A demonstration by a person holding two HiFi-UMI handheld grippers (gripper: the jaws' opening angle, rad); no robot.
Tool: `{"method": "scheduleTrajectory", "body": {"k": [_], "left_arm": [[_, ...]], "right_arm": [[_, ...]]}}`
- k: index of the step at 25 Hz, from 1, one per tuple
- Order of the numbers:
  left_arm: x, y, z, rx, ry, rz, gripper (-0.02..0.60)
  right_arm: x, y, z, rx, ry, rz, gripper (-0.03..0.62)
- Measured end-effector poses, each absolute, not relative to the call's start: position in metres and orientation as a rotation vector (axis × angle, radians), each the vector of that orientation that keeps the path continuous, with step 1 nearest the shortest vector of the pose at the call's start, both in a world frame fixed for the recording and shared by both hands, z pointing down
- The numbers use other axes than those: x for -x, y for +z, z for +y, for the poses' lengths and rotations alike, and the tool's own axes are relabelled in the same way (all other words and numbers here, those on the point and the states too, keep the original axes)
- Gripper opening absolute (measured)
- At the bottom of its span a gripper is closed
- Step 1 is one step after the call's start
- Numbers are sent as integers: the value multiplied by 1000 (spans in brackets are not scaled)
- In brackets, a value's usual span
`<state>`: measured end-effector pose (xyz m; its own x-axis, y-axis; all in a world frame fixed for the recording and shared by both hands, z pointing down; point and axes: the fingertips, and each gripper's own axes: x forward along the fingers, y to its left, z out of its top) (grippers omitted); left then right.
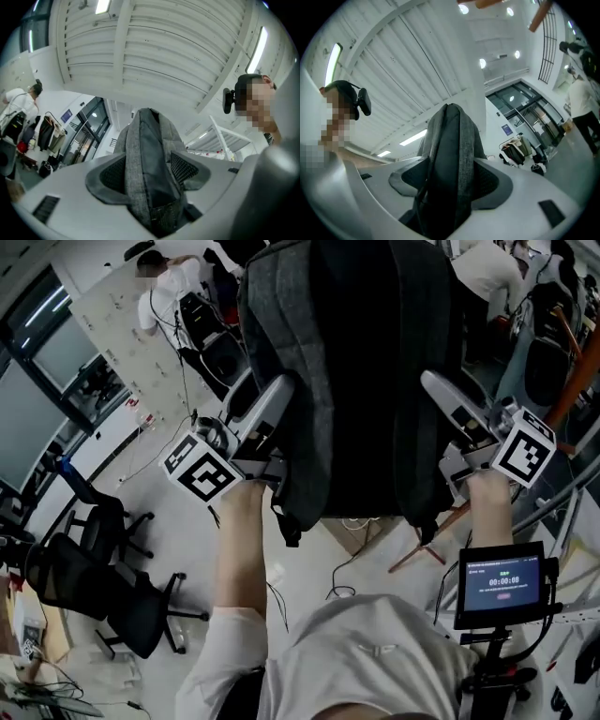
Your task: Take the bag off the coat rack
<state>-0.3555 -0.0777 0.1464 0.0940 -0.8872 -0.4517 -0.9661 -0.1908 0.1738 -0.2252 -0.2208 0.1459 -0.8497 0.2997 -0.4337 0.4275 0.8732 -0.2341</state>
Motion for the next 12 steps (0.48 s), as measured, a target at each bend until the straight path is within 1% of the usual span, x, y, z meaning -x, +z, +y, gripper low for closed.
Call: {"method": "scheduleTrajectory", "body": {"k": [4, 12], "left_arm": [[382, 174, -47, 2110, 687, 2046, 293], [404, 271, 0, 2066, 743, 2257, 293]], "right_arm": [[268, 178, -203, -654, -583, 2654, 290], [304, 279, -163, -714, -790, 2700, 291]]}}
